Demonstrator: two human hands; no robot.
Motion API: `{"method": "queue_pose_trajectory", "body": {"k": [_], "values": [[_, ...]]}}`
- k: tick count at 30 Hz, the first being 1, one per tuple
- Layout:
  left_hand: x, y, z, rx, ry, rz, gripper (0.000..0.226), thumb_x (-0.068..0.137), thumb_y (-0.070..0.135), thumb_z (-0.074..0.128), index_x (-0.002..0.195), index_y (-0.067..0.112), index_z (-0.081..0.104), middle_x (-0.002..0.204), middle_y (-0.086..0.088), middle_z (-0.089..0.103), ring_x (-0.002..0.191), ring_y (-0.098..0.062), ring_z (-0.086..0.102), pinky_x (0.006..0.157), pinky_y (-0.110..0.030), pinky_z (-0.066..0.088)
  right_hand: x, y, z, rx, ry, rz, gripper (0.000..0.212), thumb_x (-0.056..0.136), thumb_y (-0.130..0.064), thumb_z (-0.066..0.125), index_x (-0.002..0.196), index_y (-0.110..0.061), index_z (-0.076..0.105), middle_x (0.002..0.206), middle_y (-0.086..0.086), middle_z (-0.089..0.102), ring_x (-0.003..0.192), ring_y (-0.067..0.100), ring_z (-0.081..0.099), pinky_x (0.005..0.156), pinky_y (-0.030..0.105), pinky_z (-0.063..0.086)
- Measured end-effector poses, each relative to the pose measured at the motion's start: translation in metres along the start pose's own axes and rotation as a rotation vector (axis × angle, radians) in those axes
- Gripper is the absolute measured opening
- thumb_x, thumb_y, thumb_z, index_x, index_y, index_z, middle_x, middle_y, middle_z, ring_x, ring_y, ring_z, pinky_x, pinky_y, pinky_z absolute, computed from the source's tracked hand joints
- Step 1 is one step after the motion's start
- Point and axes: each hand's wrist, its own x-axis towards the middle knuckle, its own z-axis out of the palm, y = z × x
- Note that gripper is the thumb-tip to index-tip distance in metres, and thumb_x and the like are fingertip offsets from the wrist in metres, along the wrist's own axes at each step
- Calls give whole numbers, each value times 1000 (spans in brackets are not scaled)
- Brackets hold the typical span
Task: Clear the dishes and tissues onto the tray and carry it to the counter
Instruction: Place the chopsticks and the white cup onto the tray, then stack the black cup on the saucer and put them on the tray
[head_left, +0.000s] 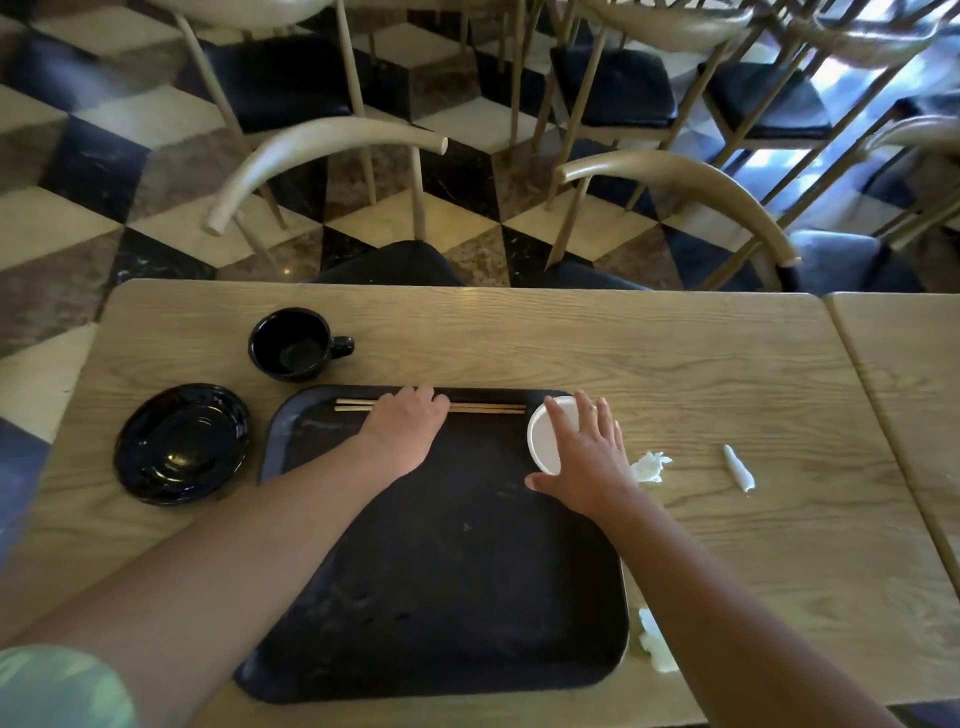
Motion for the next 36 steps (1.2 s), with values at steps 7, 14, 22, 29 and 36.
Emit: {"method": "queue_pose_trajectory", "body": {"k": [7, 14, 22, 29, 36], "values": [[-88, 22, -13, -169, 47, -142, 21, 97, 25, 52, 113, 13, 54, 112, -7, 59, 101, -27, 61, 80, -38, 51, -64, -11, -2, 86, 60, -112, 62, 90, -40, 64, 144, -19, 41, 149, 8, 40, 137, 30, 37, 108, 46, 42], [-181, 30, -2, -305, 103, -323, 16, 98, 25, 47, 110, 15, 55, 107, -2, 58, 96, -20, 61, 77, -31, 49, -102, -17, 22, 220, -66, -142, 46, 92, -37, 64, 134, -24, 51, 129, -2, 61, 115, 16, 62, 95, 31, 54], [-261, 1, 30, -326, 94, -462, 20, 99, 27, 45, 111, 15, 55, 109, -2, 58, 99, -21, 60, 81, -31, 47, -117, -33, 45, 173, -187, -151, 26, 90, -34, 60, 112, -21, 64, 100, 1, 71, 94, 21, 68, 81, 30, 53], [-287, -47, 54, -507, 139, -620, 11, 96, 25, 49, 87, 21, 50, 88, 5, 51, 76, -10, 49, 66, -26, 37, -106, -62, 59, 211, -251, -102, 23, 92, -32, 57, 110, -19, 65, 103, 3, 71, 90, 20, 67, 82, 33, 55], [-290, -102, 66, -763, 214, -745, 10, 92, 19, 59, 94, 15, 67, 85, 4, 62, 79, -15, 59, 71, -33, 48, -77, -102, 59, 281, -247, -32, 19, 96, -26, 57, 110, -19, 67, 100, 2, 70, 85, 16, 66, 73, 27, 53]]}}
